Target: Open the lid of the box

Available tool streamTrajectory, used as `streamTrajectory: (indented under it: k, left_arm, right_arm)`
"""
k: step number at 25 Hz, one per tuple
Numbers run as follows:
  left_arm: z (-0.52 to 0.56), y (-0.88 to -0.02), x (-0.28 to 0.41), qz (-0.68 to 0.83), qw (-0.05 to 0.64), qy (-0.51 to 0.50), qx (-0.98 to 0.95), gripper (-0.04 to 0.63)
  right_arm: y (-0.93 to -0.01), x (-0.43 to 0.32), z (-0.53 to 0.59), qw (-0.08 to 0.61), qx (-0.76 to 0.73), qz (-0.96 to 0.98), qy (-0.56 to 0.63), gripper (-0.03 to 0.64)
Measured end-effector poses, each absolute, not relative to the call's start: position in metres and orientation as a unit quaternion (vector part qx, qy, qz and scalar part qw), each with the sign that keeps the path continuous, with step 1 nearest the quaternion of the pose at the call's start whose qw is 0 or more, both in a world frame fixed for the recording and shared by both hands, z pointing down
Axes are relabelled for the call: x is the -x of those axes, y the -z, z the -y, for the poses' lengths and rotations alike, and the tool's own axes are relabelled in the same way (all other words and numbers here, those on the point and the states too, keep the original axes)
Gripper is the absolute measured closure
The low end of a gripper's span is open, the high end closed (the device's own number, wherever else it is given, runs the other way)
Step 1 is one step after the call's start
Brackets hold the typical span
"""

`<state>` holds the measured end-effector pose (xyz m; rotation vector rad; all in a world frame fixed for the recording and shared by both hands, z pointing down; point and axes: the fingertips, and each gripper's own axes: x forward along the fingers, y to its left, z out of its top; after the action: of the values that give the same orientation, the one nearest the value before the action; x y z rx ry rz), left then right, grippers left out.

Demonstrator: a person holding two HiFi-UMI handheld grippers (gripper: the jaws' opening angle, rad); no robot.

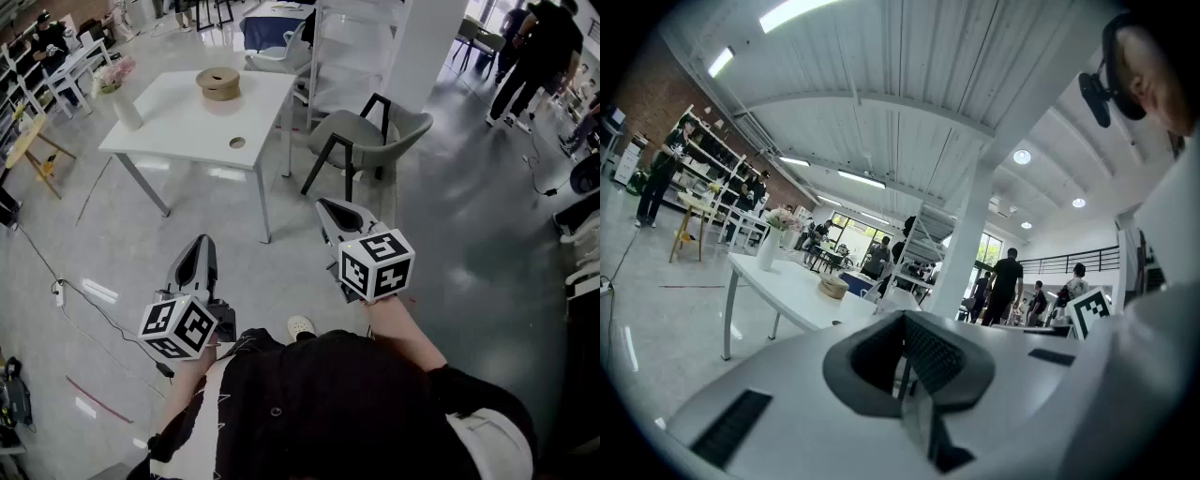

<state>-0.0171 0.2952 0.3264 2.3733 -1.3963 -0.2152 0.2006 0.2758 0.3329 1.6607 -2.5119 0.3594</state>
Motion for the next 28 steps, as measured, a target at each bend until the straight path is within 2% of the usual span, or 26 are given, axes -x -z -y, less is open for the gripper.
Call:
streamTrajectory:
  k: [16,28]
  left_arm:
    - [-0.288,-0.336,0.026,0.496,0.198,0.076,-0.842,0.586]
    - [-0.197,-0.337,0.016,0.507,0.201,0.078,-0.834,0.586]
  right_arm:
    - [-0.346,-0.198,-0.271,0.062,-0.553,0.82,-0.132,0.611]
    - [-0.347,-0.212,-0.171,0.05,-0.542,0.826,-0.144,0.611]
